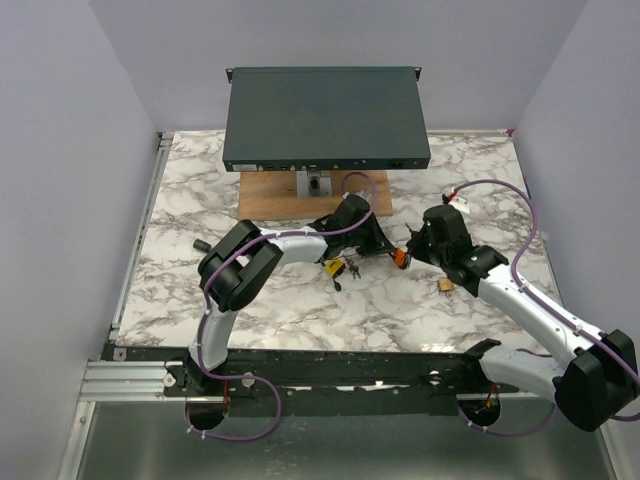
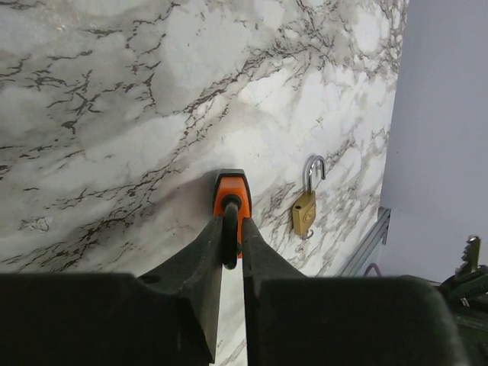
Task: Lock with the key
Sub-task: Place the lock at the center of the board, then place the key at the center of the board.
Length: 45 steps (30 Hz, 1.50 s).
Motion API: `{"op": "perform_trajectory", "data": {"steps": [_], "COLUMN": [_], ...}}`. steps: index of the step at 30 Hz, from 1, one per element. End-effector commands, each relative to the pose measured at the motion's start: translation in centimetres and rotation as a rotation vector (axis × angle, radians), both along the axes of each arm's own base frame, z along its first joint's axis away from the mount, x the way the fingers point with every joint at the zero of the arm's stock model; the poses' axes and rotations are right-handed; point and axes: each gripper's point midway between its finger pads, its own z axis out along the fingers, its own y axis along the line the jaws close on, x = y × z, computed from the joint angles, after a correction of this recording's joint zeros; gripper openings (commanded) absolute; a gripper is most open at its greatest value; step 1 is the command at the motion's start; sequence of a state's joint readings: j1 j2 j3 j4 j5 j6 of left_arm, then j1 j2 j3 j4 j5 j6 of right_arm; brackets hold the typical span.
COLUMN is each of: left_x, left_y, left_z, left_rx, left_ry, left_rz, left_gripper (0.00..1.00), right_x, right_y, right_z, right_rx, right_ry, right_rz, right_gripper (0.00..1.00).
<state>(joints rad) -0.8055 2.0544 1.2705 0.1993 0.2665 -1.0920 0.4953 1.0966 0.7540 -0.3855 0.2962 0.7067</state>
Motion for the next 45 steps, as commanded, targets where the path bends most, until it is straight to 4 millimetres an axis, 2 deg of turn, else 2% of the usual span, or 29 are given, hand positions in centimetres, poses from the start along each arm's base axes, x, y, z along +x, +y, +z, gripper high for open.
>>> {"op": "perform_trajectory", "data": {"steps": [1,3,6,10,17,25,33,39,42,45], "left_x": [0.4,0.5,0.7,1.0,2.0,1.9,-1.4,-3.6,-4.6,-5.4], "left_y": [0.5,0.7,0.8,1.3,3.6,5.8,8.0,9.2,9.7,10.1], "left_z": [-1.3,-1.5,-1.6,-1.4,0.9,4.0,5.4,6.0,6.1,6.2], "left_rx": [0.082,0.100,0.113,0.139,0.182,0.202,0.198,0.199,0.206,0.216], "left_ry": [-0.007,-0.007,-0.011,-0.035,-0.130,-0.225,-0.263,-0.291,-0.303,-0.318], "left_rz": [0.010,0.010,0.001,-0.002,0.024,0.051,0.035,0.008,-0.009,-0.022], "left_gripper": [0.23,0.36,0.45,0.56,0.70,0.73,0.73,0.73,0.73,0.73], "right_x": [0.3,0.3,0.4,0.6,1.0,2.6,4.0,4.2,4.1,4.1], "right_y": [0.0,0.2,0.4,0.6,1.4,2.4,3.6,4.7,4.2,3.7], "right_z": [-0.6,-1.0,-1.4,-1.7,-3.0,-4.7,-6.1,-6.9,-7.5,-7.3], "right_rx": [-0.008,-0.007,-0.006,-0.009,-0.013,-0.028,-0.024,0.006,-0.012,-0.019], "right_ry": [0.012,0.020,0.031,0.036,0.069,0.105,0.126,0.149,0.163,0.155], "right_rz": [0.003,0.010,0.019,0.025,0.051,0.063,0.087,0.109,0.084,0.059], "right_gripper": [0.01,0.01,0.01,0.01,0.01,0.01,0.01,0.01,0.10,0.24]}}
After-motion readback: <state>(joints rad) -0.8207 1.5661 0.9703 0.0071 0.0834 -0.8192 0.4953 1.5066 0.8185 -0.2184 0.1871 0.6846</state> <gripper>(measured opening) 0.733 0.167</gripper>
